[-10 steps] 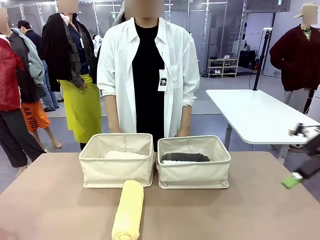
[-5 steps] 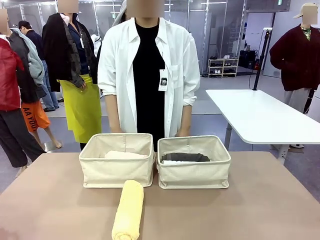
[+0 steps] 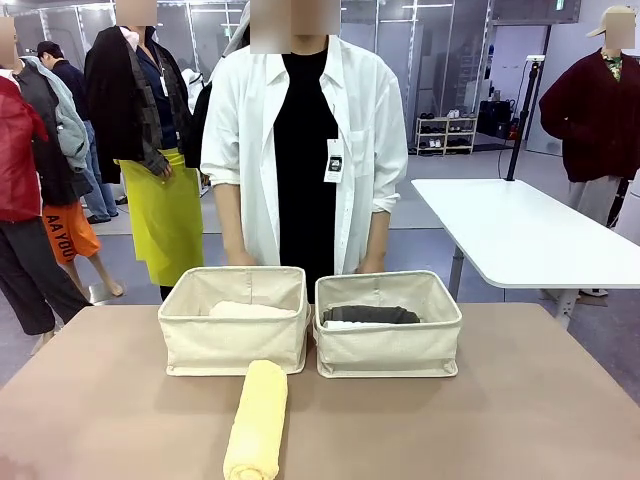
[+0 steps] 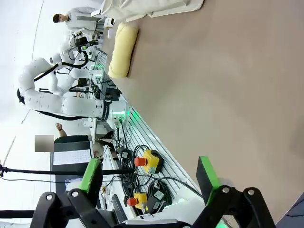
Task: Divide the towels into two baskets.
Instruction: Pick up one hotel-folded towel from the bottom of the table and place it in the Fabric basket indicated by the person.
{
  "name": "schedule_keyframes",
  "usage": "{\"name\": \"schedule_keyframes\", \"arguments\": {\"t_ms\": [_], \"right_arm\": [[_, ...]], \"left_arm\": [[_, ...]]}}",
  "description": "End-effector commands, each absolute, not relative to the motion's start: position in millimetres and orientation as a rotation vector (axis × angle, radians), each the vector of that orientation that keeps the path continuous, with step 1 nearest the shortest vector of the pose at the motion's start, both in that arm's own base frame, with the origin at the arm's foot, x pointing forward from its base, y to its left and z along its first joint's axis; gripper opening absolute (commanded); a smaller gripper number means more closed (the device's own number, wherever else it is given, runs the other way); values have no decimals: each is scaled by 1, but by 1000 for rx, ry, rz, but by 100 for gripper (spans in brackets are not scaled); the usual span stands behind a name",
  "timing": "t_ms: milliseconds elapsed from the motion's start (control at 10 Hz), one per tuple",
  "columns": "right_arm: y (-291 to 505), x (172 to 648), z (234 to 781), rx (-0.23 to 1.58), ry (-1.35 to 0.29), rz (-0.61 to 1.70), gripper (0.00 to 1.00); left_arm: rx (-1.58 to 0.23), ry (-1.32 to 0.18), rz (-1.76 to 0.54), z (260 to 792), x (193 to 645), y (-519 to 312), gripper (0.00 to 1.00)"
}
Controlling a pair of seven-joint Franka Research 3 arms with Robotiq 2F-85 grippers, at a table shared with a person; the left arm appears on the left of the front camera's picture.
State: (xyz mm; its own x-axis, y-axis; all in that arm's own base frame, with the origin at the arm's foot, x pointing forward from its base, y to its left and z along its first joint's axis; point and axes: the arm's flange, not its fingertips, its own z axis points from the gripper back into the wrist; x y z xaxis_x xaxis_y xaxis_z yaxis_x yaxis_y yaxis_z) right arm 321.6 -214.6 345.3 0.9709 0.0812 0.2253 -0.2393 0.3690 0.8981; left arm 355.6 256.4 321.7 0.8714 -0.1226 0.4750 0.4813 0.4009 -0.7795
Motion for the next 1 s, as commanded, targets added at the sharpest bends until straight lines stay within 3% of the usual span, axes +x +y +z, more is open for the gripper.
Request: {"name": "schedule_keyframes", "arguments": {"t_ms": [0,900], "right_arm": [[-215,318,351,1159,-143,228,100],[-215,318,351,1159,-143,228,100]], "left_arm": [[-1099,-367,-396,325,351,257,100],[-1099,-367,-396,325,351,257,100]]}}
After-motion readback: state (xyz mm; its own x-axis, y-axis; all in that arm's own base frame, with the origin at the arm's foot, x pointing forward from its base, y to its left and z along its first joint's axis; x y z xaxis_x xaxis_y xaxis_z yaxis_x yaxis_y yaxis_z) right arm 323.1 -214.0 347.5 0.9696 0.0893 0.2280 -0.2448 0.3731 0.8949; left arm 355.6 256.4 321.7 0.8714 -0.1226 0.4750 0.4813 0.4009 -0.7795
